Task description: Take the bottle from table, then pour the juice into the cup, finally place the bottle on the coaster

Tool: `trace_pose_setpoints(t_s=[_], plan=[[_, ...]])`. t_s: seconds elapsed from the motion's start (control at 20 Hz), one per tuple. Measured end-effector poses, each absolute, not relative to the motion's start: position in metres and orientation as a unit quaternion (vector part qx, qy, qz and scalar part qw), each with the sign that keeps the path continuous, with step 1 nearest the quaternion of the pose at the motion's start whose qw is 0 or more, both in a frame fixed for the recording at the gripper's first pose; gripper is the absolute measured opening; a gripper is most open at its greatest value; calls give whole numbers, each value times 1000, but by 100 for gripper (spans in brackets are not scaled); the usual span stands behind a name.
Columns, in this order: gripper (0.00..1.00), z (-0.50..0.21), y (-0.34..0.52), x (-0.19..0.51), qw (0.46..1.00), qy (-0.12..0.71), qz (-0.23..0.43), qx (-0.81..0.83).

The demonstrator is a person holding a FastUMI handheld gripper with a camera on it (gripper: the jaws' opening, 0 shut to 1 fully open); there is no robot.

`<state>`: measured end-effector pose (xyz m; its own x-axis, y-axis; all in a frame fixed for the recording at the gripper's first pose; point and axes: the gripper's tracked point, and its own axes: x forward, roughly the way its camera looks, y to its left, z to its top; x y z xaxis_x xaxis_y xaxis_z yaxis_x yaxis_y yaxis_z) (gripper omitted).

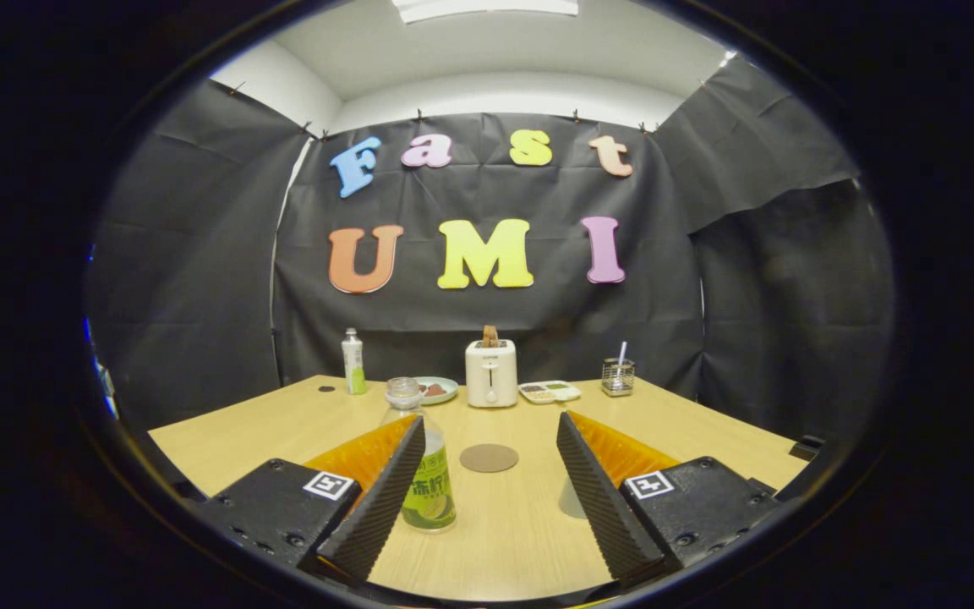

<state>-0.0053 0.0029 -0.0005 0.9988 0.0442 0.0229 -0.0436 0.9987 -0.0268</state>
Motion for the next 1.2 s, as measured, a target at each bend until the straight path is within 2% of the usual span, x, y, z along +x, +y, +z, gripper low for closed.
trace_pose_setpoints(t_s=[0.6,0.85,1.2], plan=[[100,-23,46,-11,998,-8,55,8],[100,-53,66,4,997,13,71,12],[100,-91,68,37,997,57,58,-2]])
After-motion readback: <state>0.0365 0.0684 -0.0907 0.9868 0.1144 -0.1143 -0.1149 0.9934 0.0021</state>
